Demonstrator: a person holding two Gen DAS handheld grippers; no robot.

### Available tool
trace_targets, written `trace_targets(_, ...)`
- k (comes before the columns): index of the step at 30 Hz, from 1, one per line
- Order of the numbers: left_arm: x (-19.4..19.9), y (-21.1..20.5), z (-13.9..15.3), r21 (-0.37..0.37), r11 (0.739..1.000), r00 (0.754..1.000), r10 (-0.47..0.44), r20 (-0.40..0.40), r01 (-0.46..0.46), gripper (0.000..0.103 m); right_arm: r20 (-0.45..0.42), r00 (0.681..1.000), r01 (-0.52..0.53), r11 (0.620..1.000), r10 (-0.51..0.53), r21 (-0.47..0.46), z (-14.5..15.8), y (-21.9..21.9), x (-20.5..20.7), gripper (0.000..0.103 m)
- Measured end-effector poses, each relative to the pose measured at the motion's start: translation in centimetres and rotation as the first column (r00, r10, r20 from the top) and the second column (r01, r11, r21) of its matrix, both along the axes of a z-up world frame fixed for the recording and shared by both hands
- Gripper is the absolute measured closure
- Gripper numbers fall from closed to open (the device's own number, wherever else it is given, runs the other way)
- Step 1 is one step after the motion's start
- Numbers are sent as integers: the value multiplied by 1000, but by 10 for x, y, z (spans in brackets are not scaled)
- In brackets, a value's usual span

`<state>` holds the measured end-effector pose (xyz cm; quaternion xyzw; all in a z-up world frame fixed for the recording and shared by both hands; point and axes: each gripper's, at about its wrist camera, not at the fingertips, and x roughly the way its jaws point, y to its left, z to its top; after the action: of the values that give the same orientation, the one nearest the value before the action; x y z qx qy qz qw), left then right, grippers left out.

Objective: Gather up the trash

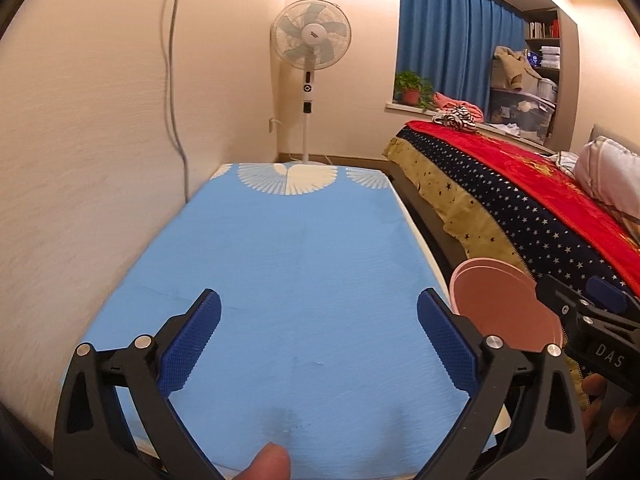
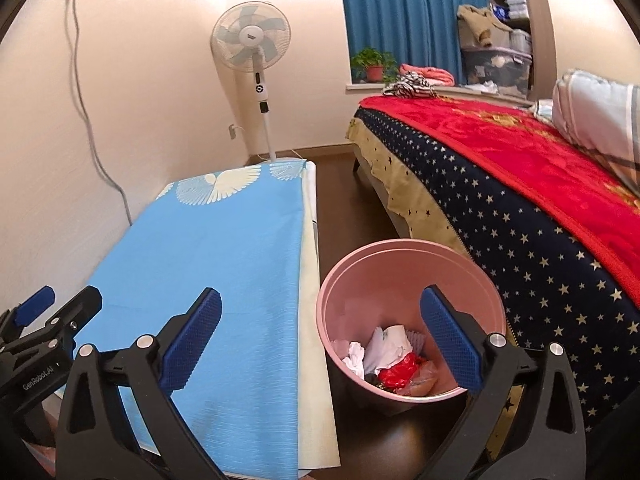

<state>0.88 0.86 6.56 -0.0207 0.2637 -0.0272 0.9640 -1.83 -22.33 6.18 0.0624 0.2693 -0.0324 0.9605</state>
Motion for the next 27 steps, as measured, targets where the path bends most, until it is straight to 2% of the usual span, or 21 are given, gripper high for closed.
trace_targets(4,-1,2,-5,9,999,999,33,21,-33,8,-4,1000,-7,1000,7,-26,-3,7,0,5)
trace_targets(27,-3,4,-13,-14,999,1000,29,8,-29,8,-10,1000,-11,999,11,-32,-8,14,3,5)
